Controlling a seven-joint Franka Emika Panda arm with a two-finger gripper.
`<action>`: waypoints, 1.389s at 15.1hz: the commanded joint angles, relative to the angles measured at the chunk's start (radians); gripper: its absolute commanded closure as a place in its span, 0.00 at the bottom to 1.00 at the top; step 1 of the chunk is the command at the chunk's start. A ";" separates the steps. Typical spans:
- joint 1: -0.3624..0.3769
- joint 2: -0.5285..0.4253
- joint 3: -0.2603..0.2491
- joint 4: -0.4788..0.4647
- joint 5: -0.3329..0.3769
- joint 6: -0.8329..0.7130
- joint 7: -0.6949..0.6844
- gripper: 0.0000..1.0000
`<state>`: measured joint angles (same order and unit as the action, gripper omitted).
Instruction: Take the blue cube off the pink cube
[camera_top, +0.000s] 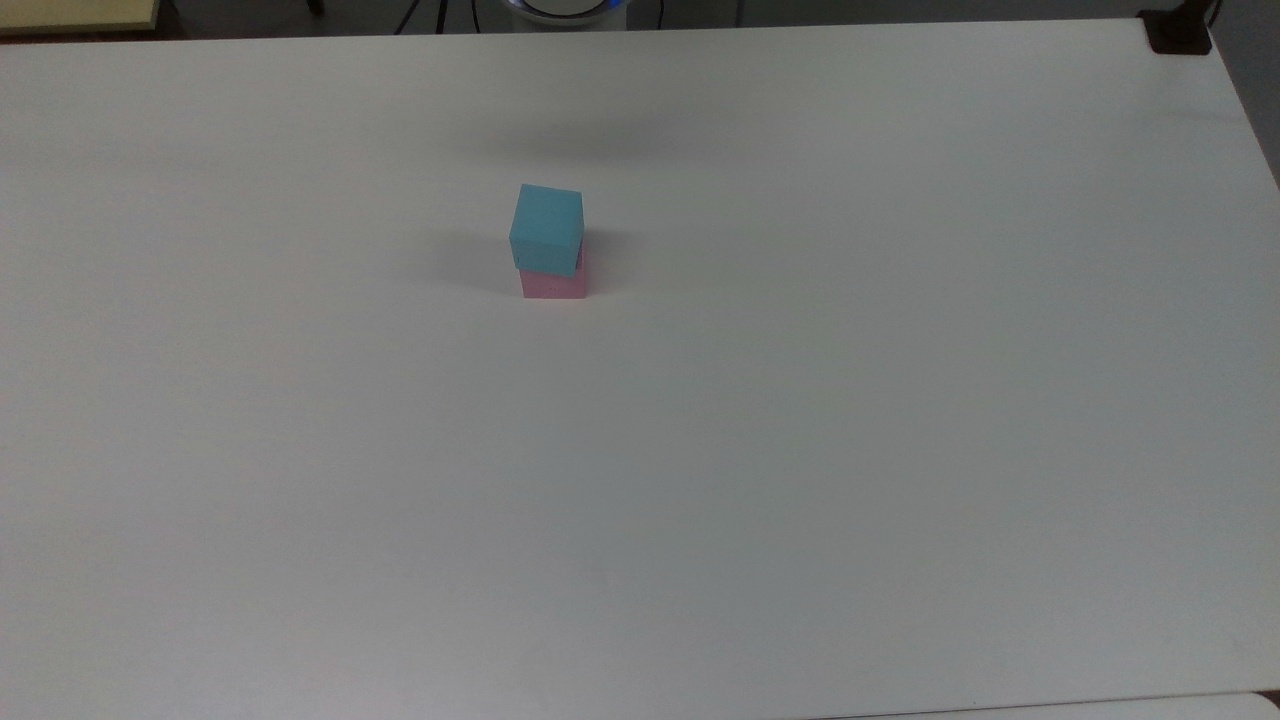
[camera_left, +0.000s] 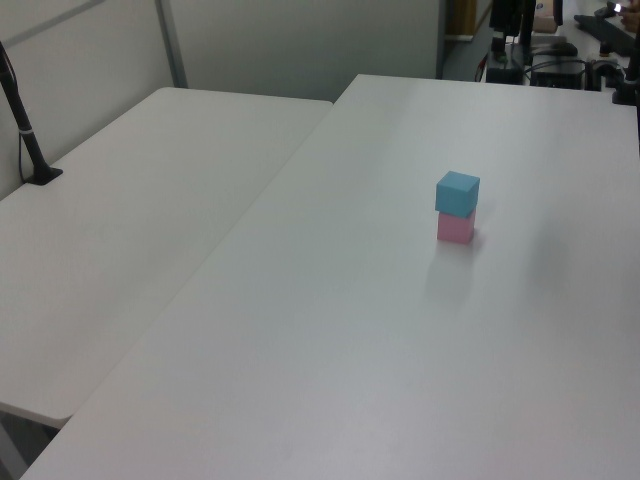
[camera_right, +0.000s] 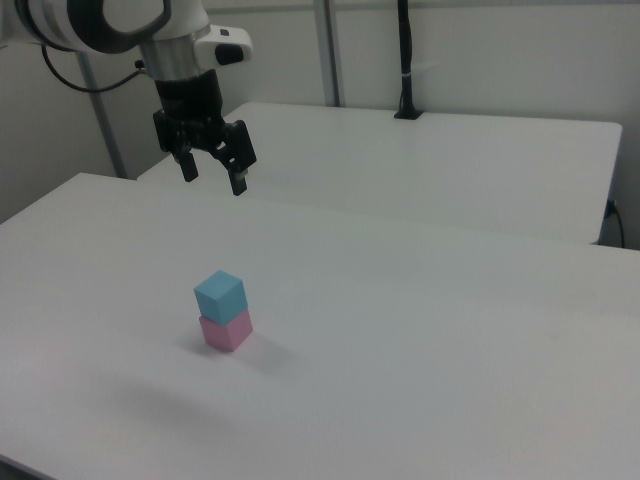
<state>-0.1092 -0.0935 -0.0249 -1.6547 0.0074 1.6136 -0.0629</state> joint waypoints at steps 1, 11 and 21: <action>0.040 0.006 -0.009 0.023 0.013 -0.049 0.018 0.00; 0.039 0.009 -0.012 0.023 0.008 -0.047 0.017 0.00; 0.014 0.027 -0.021 -0.040 -0.045 0.027 -0.059 0.00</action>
<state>-0.0961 -0.0876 -0.0395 -1.6570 0.0058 1.6016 -0.0599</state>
